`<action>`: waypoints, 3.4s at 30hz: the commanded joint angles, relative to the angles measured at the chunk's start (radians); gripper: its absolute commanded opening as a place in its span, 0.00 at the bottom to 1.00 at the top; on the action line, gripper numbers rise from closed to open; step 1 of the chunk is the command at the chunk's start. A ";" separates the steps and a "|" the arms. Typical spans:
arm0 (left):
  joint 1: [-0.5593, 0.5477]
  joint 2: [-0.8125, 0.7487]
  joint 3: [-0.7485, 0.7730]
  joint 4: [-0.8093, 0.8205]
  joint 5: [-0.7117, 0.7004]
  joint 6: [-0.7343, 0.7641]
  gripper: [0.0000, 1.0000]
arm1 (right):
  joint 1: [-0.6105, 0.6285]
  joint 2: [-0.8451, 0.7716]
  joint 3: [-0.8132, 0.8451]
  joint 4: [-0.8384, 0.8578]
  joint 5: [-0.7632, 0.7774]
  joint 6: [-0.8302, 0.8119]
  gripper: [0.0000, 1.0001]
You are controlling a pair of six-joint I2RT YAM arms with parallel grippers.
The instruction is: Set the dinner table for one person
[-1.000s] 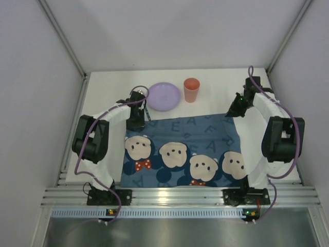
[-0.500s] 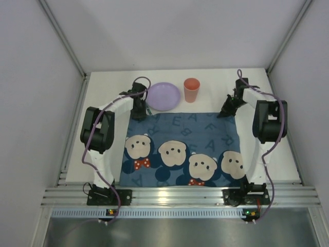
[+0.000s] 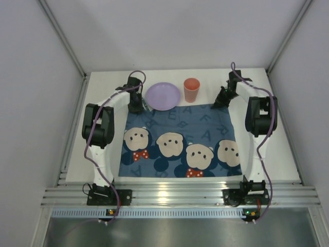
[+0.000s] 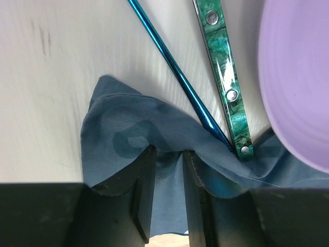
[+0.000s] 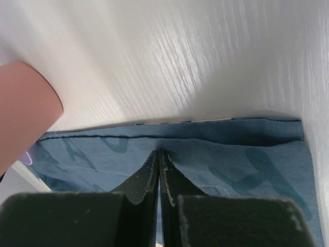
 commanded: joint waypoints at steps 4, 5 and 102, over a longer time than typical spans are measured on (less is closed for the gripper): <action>0.047 0.127 0.036 -0.045 -0.032 0.028 0.31 | 0.003 0.090 0.131 -0.091 0.153 -0.037 0.00; 0.052 0.124 0.030 -0.048 -0.035 0.027 0.30 | 0.002 0.086 0.125 -0.099 0.171 -0.036 0.00; 0.011 -0.446 0.003 -0.096 0.022 0.122 0.00 | 0.258 -0.896 -0.836 0.051 0.096 -0.051 0.70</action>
